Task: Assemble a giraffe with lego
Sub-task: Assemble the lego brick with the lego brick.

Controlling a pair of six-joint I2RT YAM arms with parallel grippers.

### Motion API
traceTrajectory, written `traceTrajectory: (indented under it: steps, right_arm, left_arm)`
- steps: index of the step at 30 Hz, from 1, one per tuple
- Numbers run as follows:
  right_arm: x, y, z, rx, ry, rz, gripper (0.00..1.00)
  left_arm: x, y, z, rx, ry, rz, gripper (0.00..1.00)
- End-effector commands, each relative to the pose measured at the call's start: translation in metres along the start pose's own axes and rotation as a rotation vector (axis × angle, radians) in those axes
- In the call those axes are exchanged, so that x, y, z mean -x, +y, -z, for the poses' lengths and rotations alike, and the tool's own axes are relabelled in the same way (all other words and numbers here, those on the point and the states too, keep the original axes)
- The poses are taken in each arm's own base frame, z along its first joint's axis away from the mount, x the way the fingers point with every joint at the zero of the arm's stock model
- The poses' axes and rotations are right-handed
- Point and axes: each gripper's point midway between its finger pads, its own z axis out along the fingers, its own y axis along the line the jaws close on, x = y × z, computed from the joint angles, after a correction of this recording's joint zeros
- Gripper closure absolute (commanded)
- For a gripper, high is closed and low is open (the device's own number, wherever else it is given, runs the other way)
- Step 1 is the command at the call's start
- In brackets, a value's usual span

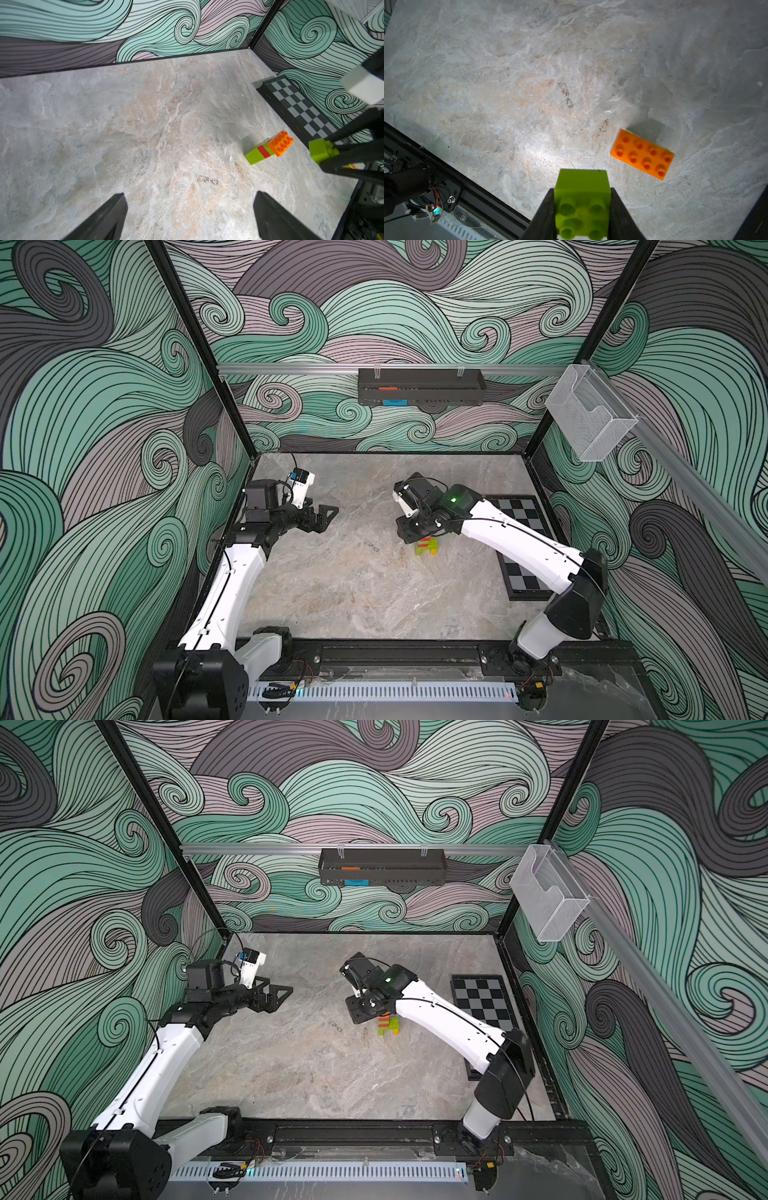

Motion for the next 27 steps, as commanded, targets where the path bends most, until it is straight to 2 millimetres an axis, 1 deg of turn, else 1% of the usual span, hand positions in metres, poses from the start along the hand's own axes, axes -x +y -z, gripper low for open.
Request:
traceTrajectory:
  steps: [1, 5, 9, 11, 16, 19, 23, 27]
  right_arm:
    - [-0.004, -0.017, 0.015, -0.025, -0.011, -0.064, 0.78]
    - [-0.009, -0.038, 0.018, -0.044, 0.020, -0.134, 0.79]
    - [-0.014, -0.056, 0.016, -0.073, 0.034, -0.176, 0.79]
    - [-0.016, -0.062, 0.014, -0.076, 0.044, -0.205, 0.80]
    - [-0.023, -0.079, 0.007, -0.107, 0.069, -0.257, 0.80]
    - [-0.026, -0.083, 0.001, -0.098, 0.096, -0.285, 0.80]
    - [-0.028, -0.088, -0.007, -0.119, 0.118, -0.298, 0.81]
    - [-0.027, -0.089, -0.013, -0.117, 0.134, -0.338, 0.82]
  left_arm:
    - [0.003, -0.016, 0.001, -0.050, 0.024, -0.100, 0.01]
    - [-0.005, -0.039, -0.002, -0.133, 0.066, -0.159, 0.01]
    - [-0.027, -0.062, -0.009, -0.211, 0.130, -0.281, 0.01]
    - [-0.033, -0.072, -0.010, -0.247, 0.145, -0.306, 0.01]
    - [-0.050, -0.082, -0.017, -0.295, 0.153, -0.292, 0.01]
    - [-0.057, -0.086, -0.017, -0.316, 0.159, -0.273, 0.01]
    - [-0.060, -0.088, -0.018, -0.319, 0.157, -0.287, 0.01]
    - [-0.056, -0.089, -0.017, -0.313, 0.157, -0.275, 0.01]
